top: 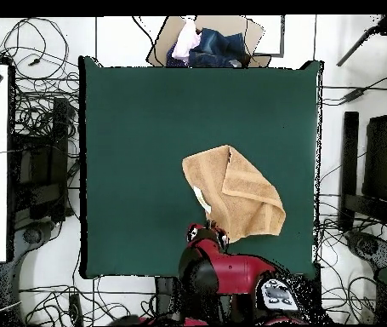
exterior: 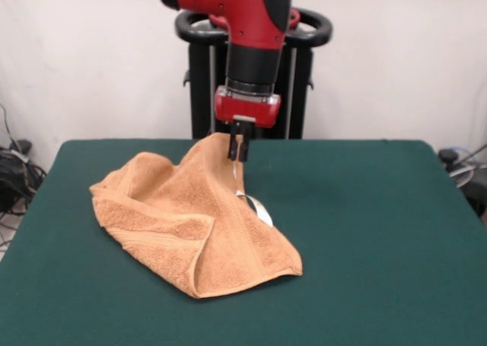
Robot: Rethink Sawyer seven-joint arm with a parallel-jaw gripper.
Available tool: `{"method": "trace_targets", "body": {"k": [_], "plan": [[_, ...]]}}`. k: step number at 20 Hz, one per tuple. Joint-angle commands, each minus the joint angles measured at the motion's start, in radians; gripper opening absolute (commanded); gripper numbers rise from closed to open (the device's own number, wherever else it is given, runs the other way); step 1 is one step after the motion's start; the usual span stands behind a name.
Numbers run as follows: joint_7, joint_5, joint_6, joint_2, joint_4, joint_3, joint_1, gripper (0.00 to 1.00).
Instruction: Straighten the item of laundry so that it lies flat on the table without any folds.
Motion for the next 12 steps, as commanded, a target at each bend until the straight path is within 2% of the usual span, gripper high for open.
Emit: {"method": "trace_targets", "body": {"k": [1,12], "plan": [[0.144,0.085,-0.121,0.121,-0.140,-0.059,0.038,0.00],[0.147,0.095,-0.230,0.209,-0.131,-0.096,0.041,0.00]]}}
